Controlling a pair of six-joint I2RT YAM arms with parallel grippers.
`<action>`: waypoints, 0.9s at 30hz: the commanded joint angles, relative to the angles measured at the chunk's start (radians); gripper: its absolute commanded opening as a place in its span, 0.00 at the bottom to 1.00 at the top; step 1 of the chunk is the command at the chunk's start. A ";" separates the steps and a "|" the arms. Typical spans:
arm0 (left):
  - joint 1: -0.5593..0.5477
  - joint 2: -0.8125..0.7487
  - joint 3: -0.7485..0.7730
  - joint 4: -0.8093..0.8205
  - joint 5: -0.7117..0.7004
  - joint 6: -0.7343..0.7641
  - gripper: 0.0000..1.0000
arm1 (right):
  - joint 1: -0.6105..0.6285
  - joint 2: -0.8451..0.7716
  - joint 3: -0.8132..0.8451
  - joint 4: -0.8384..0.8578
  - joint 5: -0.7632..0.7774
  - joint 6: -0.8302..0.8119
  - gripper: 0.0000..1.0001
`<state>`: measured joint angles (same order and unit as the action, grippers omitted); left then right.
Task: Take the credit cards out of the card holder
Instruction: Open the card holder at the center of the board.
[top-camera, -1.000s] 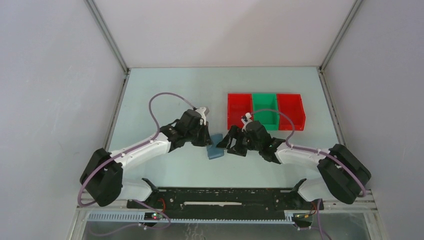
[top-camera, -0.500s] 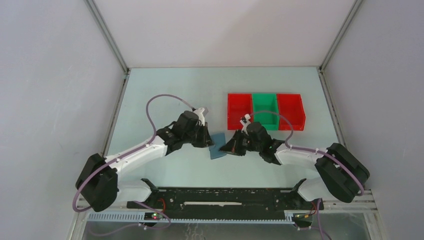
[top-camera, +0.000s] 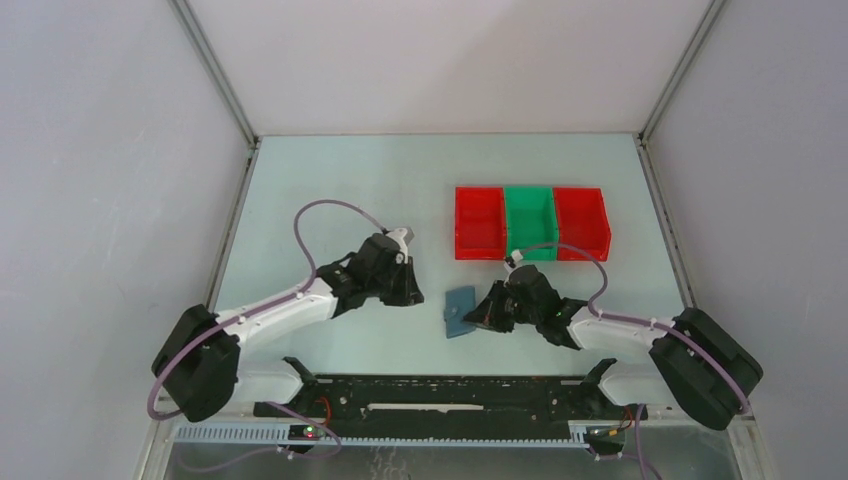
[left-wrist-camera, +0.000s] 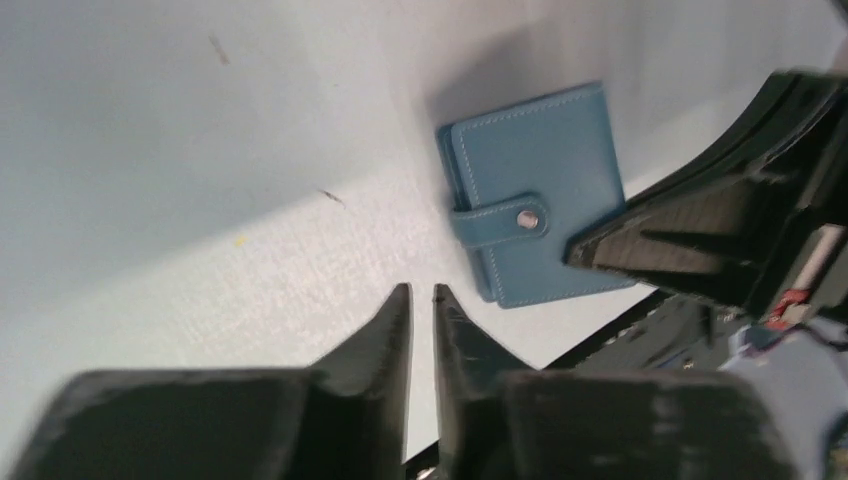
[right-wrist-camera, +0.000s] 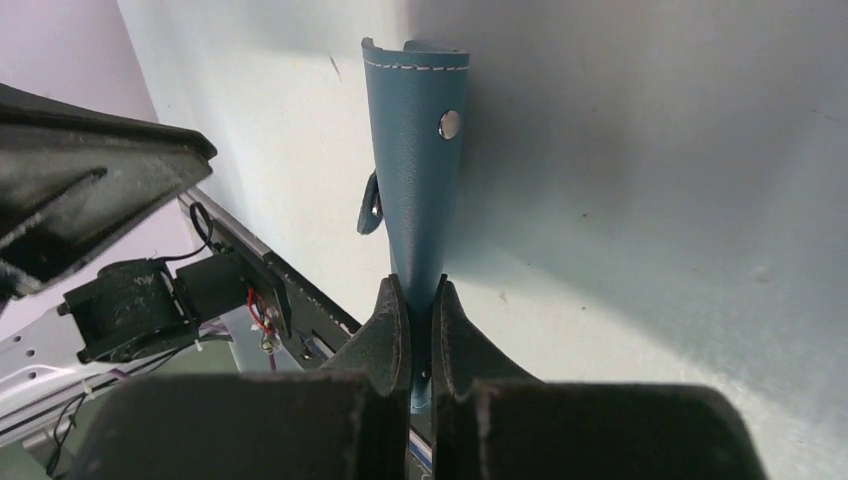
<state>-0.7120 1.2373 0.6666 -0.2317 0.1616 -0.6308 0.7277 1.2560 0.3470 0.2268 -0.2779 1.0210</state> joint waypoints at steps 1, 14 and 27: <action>-0.102 0.058 0.141 -0.086 -0.133 0.012 0.30 | -0.001 -0.039 0.004 -0.050 0.068 0.001 0.00; -0.299 0.311 0.359 -0.115 -0.245 -0.025 0.60 | 0.001 -0.050 0.016 -0.060 0.086 0.019 0.00; -0.317 0.446 0.403 -0.149 -0.334 -0.060 0.39 | 0.000 -0.069 0.020 -0.077 0.088 0.013 0.00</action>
<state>-1.0237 1.6650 1.0233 -0.3649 -0.1268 -0.6689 0.7277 1.2121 0.3470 0.1570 -0.2123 1.0325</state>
